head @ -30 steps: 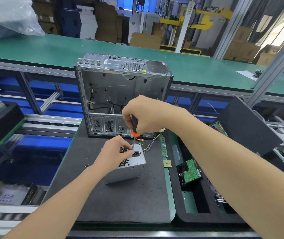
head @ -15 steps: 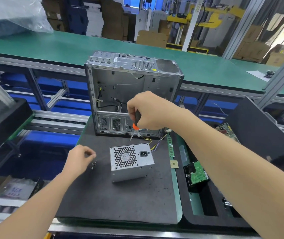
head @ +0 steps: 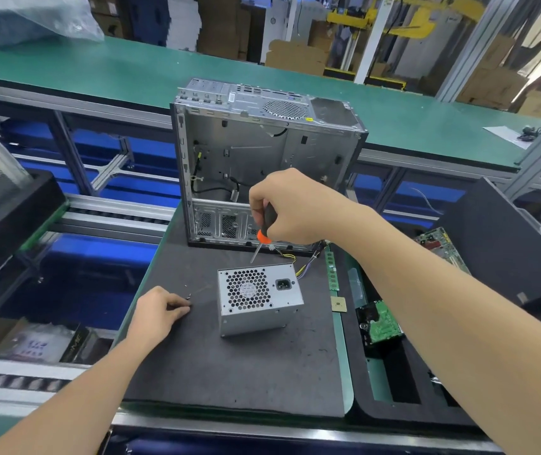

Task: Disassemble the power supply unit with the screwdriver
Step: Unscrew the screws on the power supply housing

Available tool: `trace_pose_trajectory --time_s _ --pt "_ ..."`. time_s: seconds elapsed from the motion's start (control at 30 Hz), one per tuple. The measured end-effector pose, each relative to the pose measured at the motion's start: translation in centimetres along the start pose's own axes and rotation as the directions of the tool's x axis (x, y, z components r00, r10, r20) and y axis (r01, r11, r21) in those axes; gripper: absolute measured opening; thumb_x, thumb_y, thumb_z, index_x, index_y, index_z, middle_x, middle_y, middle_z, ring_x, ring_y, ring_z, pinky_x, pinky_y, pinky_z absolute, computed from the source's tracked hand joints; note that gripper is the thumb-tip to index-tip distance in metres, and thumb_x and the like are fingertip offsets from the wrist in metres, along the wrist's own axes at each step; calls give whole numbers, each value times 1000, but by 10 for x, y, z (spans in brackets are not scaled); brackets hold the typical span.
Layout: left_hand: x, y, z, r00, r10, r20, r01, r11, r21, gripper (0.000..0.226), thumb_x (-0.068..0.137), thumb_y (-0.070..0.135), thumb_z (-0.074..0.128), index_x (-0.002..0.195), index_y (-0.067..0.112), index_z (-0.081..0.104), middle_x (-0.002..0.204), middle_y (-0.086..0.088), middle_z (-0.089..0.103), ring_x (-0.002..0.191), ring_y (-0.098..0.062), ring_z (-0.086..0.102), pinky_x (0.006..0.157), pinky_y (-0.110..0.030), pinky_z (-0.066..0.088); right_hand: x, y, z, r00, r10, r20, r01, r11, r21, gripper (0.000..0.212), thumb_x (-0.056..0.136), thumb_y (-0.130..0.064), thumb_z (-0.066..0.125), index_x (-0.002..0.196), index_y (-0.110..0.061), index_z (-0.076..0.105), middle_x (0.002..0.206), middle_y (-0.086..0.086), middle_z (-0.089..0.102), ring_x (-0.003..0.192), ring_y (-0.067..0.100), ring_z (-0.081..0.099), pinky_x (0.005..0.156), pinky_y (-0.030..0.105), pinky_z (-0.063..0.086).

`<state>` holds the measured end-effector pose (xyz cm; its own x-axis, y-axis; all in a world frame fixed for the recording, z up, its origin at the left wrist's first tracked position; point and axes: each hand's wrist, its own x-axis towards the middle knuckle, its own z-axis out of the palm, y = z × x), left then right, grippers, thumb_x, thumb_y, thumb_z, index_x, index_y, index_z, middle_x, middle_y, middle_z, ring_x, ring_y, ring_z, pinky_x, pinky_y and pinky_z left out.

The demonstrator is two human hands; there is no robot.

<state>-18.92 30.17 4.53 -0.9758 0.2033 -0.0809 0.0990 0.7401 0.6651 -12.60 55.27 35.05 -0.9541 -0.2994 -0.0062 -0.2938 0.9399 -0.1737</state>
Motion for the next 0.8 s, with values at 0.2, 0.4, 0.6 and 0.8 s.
trace_pose_trajectory --time_s 0.2,0.4,0.6,0.8 --pt "14 31 -27 996 -69 -62 58 986 -153 20 102 10 67 108 19 83 111 -3 80 101 -17 66 88 -30 46 -10 6 -11 999 40 -25 -41 999 -27 14 76 -6 68 86 -16 70 75 -16 60 89 17 61 77 36 56" --pt "14 149 -44 937 343 -69 -348 886 -306 28 103 19 64 107 44 76 104 26 75 99 6 67 83 -10 48 -27 22 -14 986 165 -24 -166 983 -81 8 75 -19 71 80 -17 66 89 2 69 84 24 65 64 34 55" --pt "-3 200 -3 775 525 352 -382 832 -402 37 110 14 51 119 41 74 112 22 75 107 -6 70 79 -23 54 -42 38 -5 976 219 -12 -219 973 -71 11 74 -21 73 77 -19 62 87 -1 67 84 22 65 55 29 48" --pt "-2 198 11 775 537 333 -375 815 -441 43 111 10 47 118 42 74 115 16 75 107 -11 70 78 -26 47 -47 45 -3 977 212 -29 -212 977 -16 13 76 -22 74 78 -19 62 86 -2 66 84 23 65 61 34 54"
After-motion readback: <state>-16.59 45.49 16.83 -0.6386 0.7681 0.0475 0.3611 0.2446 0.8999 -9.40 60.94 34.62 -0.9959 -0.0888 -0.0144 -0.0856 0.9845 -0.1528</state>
